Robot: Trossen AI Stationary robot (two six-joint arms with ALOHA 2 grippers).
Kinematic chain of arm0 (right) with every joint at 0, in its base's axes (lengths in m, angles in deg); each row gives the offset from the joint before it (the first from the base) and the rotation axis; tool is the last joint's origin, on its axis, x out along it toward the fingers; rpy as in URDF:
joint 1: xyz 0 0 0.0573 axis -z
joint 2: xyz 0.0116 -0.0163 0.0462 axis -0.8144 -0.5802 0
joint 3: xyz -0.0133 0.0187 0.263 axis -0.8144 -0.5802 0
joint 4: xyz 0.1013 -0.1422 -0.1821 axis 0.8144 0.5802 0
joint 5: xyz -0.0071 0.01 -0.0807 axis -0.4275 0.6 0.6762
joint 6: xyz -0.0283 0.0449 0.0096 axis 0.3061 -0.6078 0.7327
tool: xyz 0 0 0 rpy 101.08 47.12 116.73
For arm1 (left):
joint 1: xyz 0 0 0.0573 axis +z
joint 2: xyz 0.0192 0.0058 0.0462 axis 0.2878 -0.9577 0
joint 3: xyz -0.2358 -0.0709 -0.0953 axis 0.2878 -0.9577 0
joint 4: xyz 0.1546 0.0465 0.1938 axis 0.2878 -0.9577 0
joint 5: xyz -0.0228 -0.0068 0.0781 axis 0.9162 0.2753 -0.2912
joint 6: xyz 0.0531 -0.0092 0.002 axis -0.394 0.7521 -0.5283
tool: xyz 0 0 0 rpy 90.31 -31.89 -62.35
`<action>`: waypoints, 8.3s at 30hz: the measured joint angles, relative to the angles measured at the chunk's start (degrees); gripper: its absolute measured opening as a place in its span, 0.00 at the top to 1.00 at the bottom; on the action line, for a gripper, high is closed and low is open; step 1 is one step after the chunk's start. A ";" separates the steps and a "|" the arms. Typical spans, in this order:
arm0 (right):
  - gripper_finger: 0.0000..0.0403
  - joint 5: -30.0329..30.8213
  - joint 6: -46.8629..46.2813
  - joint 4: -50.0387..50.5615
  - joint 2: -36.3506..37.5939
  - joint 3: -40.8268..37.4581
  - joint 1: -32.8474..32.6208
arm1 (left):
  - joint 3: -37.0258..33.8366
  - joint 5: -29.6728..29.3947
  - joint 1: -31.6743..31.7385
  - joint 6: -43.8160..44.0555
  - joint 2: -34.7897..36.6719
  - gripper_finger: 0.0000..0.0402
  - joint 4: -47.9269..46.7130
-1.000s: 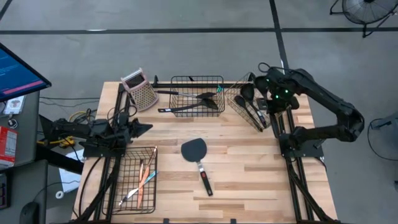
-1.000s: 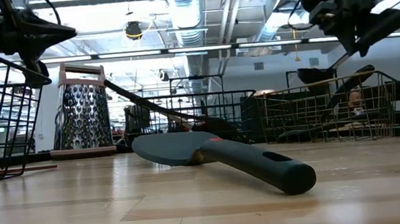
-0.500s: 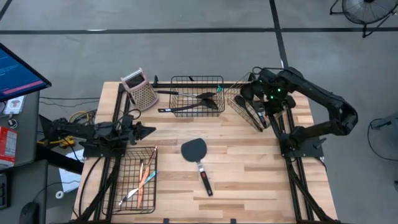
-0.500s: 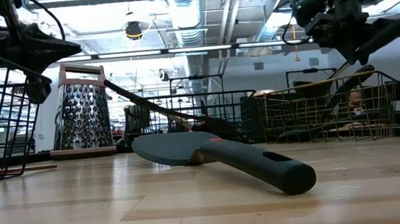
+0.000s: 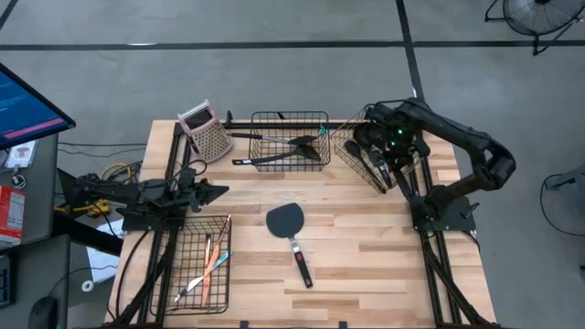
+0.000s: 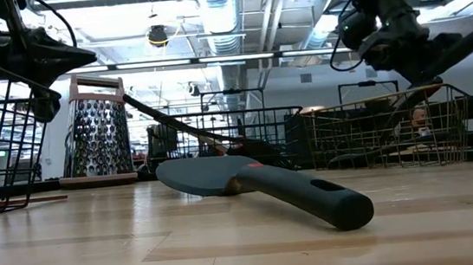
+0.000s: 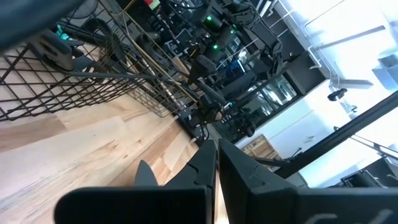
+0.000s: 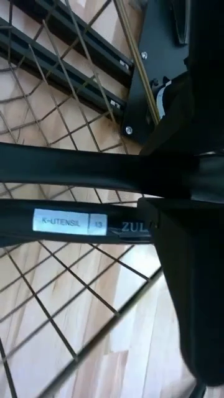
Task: Pick & Place Kitchen Items
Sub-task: Put the black ladle into the top right wire basket, then put the black spatula into the top left wire basket, then return to Home Position
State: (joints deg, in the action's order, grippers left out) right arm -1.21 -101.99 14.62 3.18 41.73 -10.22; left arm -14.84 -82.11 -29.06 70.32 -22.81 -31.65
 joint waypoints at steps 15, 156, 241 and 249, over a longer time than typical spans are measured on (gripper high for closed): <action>0.71 3.94 0.10 -0.25 -1.01 -0.02 0.29 | 0.02 0.00 -0.01 -0.02 0.00 1.00 0.02; 0.76 5.78 -2.90 -63.53 -8.09 38.35 -63.00 | 0.07 4.83 -0.02 -1.27 -4.24 0.66 0.50; 0.32 12.04 25.65 -24.48 12.65 57.80 -45.54 | 0.04 4.61 -0.02 0.48 -6.60 0.66 13.20; 0.32 18.69 26.02 -33.38 31.77 32.73 -46.45 | 0.04 4.61 -0.02 0.00 -6.60 0.66 13.47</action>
State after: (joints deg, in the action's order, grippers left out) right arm 17.48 -75.97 -18.76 34.95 74.46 -56.67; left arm -14.80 -77.49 -29.09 70.32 -29.41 -18.18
